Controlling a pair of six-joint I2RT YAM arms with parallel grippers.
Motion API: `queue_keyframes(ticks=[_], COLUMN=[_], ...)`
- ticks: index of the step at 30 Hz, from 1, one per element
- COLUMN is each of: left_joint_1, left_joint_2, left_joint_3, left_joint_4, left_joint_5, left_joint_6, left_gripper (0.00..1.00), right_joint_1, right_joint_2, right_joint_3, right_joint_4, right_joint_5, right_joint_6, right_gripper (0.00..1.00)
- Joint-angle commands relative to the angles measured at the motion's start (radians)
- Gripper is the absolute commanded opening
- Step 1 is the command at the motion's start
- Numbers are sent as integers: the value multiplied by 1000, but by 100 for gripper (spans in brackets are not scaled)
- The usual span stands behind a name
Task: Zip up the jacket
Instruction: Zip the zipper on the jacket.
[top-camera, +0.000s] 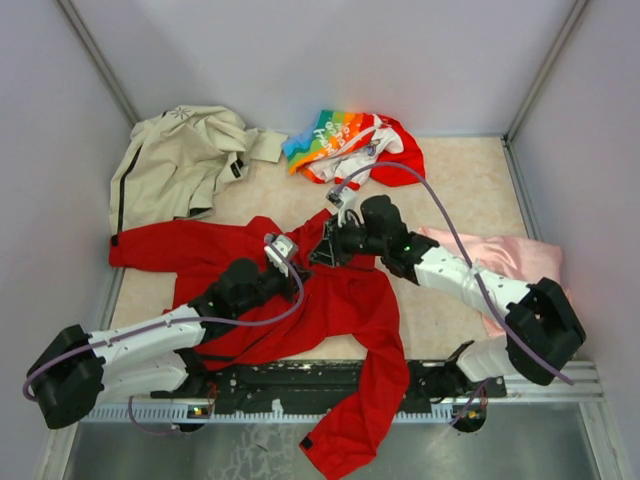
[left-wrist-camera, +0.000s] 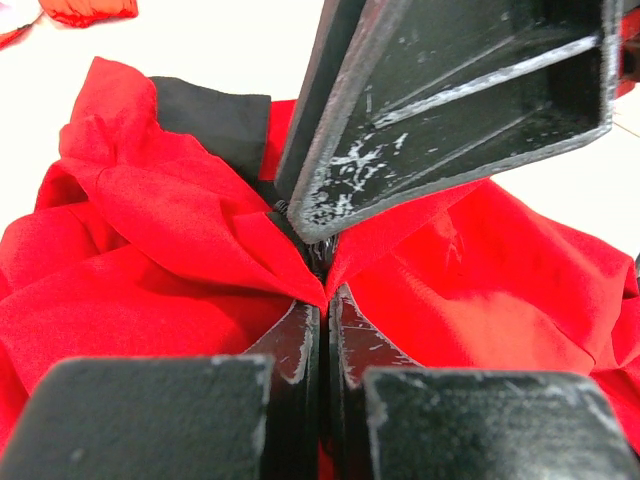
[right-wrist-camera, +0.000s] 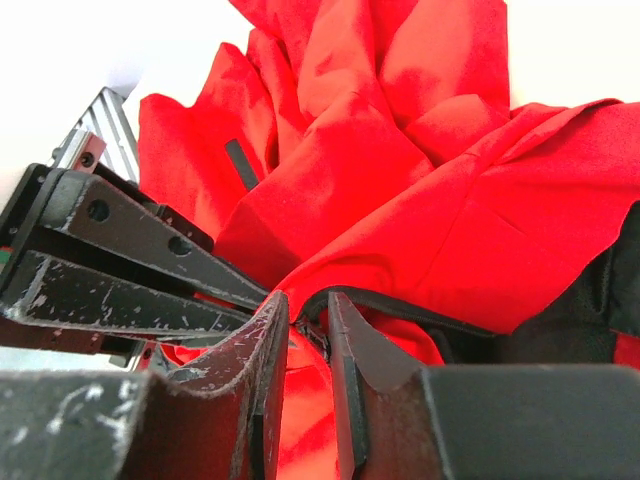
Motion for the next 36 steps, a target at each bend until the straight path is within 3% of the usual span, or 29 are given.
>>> queue_keyframes(ticks=[1, 14, 20, 23, 30, 33, 36], left_joint_1=[-5, -6, -6, -6, -5, -6, -6], left_joint_2=[0, -11, 1, -4, -18, -4, 10], left_joint_3=[13, 12, 23, 40, 63, 84, 104], left_joint_4=[10, 9, -12, -61, -163, -222, -272], left_joint_5=[-13, -8, 3, 9, 21, 20, 12], left_joint_6=[-1, -19, -27, -38, -79, -90, -96], left_gripper=[0, 0, 1, 9, 39, 44, 42], right_joint_1=[-6, -6, -6, -7, -14, -15, -15], right_joint_2=[-58, -42, -50, -67, -85, -86, -92], right_joint_3=[-8, -45, -57, -57, -39, -35, -34], right_joint_4=[43, 82, 106, 109, 90, 86, 83], right_joint_5=[-3, -18, -6, 6, 6, 6, 11], right_joint_6=[3, 16, 19, 11, -12, -15, -21], right_gripper=[23, 20, 0, 0, 0, 0, 0])
